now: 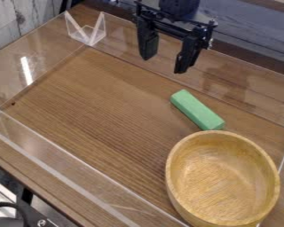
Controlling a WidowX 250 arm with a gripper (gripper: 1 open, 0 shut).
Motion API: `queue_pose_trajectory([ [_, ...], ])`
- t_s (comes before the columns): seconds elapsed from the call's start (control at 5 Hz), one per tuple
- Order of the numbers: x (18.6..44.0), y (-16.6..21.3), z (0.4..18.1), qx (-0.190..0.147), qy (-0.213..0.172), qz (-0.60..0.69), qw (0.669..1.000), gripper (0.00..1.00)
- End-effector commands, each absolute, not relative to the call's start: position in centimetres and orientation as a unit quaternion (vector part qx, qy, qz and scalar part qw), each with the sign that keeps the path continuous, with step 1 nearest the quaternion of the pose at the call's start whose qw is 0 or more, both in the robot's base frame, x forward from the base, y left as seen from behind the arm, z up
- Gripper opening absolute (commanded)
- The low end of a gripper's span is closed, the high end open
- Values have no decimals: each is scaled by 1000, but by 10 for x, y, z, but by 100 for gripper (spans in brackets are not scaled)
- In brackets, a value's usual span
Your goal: Put the green block in the brown bowl
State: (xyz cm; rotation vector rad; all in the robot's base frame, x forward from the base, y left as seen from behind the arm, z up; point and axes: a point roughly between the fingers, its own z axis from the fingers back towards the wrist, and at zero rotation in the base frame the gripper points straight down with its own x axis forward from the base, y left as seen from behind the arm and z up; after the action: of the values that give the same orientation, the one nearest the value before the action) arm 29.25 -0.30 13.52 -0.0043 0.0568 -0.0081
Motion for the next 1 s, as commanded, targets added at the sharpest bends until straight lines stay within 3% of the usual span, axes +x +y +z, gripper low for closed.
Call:
queue_pose_trajectory([
  [0.0,291,5,129,0,32,16,999,100],
  [0.6,279,127,139,-7,-47,148,988,100],
  [0.8,293,128,133,-6,-68,186,980,100],
])
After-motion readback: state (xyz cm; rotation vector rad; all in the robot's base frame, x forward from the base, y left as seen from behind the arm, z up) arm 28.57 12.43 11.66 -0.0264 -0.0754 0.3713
